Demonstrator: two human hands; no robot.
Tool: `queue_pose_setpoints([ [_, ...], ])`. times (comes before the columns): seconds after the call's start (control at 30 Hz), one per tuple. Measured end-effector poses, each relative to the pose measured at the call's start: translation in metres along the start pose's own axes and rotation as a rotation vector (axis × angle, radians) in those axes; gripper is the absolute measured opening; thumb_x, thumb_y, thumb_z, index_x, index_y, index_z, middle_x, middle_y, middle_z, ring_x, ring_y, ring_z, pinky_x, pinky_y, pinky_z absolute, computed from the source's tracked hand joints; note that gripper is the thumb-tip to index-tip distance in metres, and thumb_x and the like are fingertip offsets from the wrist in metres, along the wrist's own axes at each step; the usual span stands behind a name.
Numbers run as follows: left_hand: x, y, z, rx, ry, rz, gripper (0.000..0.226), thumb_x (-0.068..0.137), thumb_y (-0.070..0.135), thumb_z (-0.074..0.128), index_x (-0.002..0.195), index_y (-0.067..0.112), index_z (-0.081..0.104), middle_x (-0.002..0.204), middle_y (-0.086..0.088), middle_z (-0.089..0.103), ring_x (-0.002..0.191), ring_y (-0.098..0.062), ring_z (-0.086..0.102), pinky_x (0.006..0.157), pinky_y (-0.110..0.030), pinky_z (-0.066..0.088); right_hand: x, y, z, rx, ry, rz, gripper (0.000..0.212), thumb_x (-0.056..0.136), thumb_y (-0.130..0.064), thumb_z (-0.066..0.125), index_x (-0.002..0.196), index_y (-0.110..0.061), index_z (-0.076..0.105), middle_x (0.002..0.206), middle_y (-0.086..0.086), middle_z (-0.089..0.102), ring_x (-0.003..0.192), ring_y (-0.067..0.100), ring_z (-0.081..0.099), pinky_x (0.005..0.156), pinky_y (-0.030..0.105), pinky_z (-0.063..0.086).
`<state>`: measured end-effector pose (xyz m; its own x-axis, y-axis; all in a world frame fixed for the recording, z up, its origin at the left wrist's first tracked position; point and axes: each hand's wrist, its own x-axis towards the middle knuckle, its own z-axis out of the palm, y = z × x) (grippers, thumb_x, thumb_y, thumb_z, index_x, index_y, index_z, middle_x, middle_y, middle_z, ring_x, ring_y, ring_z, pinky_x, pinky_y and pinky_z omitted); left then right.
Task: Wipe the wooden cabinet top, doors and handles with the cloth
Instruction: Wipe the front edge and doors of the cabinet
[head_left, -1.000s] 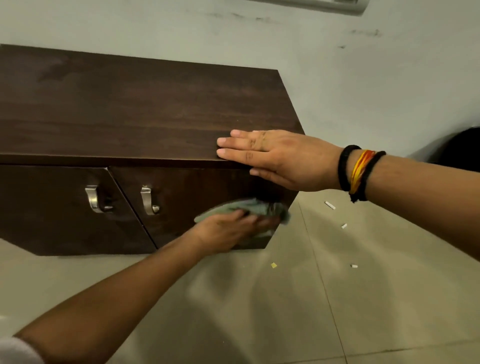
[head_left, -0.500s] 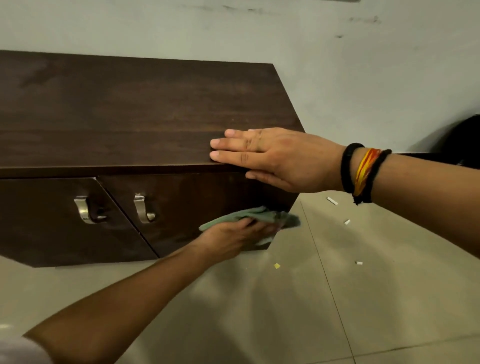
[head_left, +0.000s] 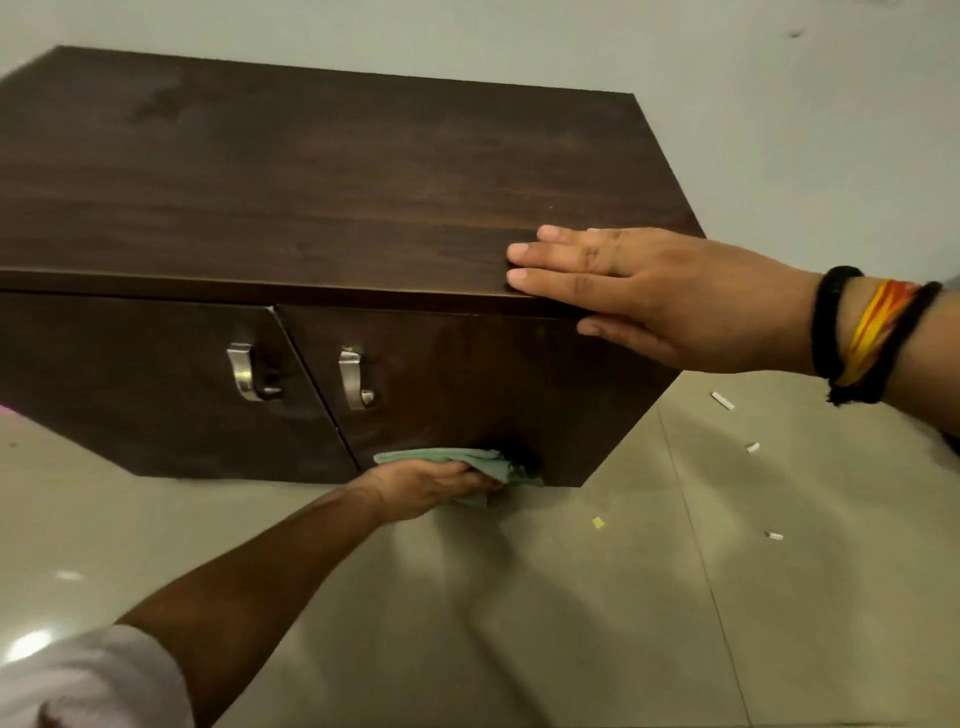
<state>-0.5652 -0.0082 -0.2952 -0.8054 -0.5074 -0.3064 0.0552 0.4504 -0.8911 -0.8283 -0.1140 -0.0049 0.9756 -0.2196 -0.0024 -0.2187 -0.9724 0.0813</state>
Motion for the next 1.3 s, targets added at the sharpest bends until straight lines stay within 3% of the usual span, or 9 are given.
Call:
queue_pose_setpoints([
  [0.3,-0.106,-0.003,0.026,-0.194,0.045,-0.234,0.083,0.092,0.014,0.037,0.155,0.003,-0.016,0.165,-0.018,-0.018,0.145,-0.053,-0.009,0.117,-0.038,0.015,-0.001,0.003,0.005,-0.036,0.028,-0.029,0.061,0.105,-0.035,0.033,0.161,-0.034,0.01,0.169,-0.008,0.015,0.155,0.016,0.015,0.119,0.052,0.033],
  [0.4,-0.094,-0.021,0.012,-0.269,0.09,-0.397,0.071,0.099,0.026,0.03,0.159,0.021,-0.007,0.166,-0.011,-0.018,0.151,-0.028,-0.01,0.116,-0.036,0.011,-0.001,0.004,0.005,-0.042,0.025,-0.031,0.061,0.105,-0.035,0.033,0.162,-0.034,0.011,0.169,-0.009,0.015,0.155,0.015,0.014,0.12,0.05,0.031],
  [0.5,-0.059,-0.039,-0.005,-0.229,0.195,-0.511,0.061,0.104,0.024,0.018,0.159,0.016,-0.006,0.166,-0.012,-0.018,0.153,-0.027,-0.016,0.119,-0.035,0.002,0.0,0.003,0.005,-0.042,0.027,-0.026,0.06,0.105,-0.036,0.032,0.162,-0.032,0.012,0.169,-0.009,0.016,0.155,0.015,0.014,0.12,0.05,0.032],
  [0.77,0.001,-0.008,-0.014,-0.313,0.322,-0.969,0.078,0.089,0.042,0.051,0.157,0.039,0.014,0.168,0.008,-0.002,0.153,-0.014,-0.001,0.12,-0.039,-0.007,0.0,0.0,0.006,-0.023,0.073,-0.02,0.058,0.105,-0.033,0.034,0.161,-0.027,0.02,0.168,-0.007,0.02,0.155,0.016,0.018,0.121,0.043,0.029],
  [0.87,0.018,-0.003,-0.032,-0.41,0.298,-1.178,0.076,0.092,0.04,0.045,0.158,0.037,0.007,0.168,0.01,-0.006,0.154,-0.015,-0.007,0.12,-0.038,-0.002,0.0,0.001,0.006,-0.026,0.075,-0.015,0.058,0.105,-0.035,0.034,0.161,-0.03,0.019,0.168,-0.009,0.02,0.155,0.014,0.018,0.121,0.039,0.027],
  [1.0,0.042,-0.056,-0.061,-0.555,0.441,-1.592,0.067,0.098,0.045,0.042,0.158,0.031,0.016,0.159,0.004,0.021,0.155,-0.018,0.002,0.119,-0.039,0.011,0.0,0.004,0.008,-0.029,0.081,-0.016,0.058,0.106,-0.038,0.031,0.161,-0.032,0.016,0.168,-0.011,0.019,0.154,0.014,0.019,0.121,0.037,0.026],
  [1.07,0.049,-0.092,-0.068,-0.601,0.522,-1.761,0.066,0.1,0.045,0.033,0.16,0.028,0.009,0.166,0.0,0.008,0.155,-0.022,0.0,0.119,-0.042,0.01,0.001,0.006,0.008,-0.026,0.076,-0.018,0.057,0.107,-0.04,0.03,0.161,-0.032,0.016,0.168,-0.01,0.019,0.154,0.015,0.02,0.121,0.038,0.026],
  [1.17,0.055,-0.104,-0.069,-0.576,0.557,-1.812,0.066,0.101,0.045,0.029,0.16,0.026,0.006,0.168,0.002,-0.004,0.155,-0.023,0.0,0.118,-0.045,0.01,-0.001,0.005,0.01,-0.04,0.088,-0.012,0.057,0.106,-0.039,0.03,0.161,-0.03,0.018,0.168,-0.008,0.019,0.154,0.016,0.02,0.121,0.035,0.025],
  [1.3,0.079,-0.053,-0.064,-0.622,0.368,-1.829,0.066,0.1,0.046,0.034,0.159,0.023,0.014,0.16,-0.003,0.014,0.154,-0.024,0.002,0.121,-0.045,0.009,0.015,-0.005,0.008,-0.086,0.062,0.015,0.059,0.107,-0.037,0.034,0.162,-0.027,0.015,0.169,-0.003,0.015,0.155,0.018,0.018,0.12,0.038,0.027],
])
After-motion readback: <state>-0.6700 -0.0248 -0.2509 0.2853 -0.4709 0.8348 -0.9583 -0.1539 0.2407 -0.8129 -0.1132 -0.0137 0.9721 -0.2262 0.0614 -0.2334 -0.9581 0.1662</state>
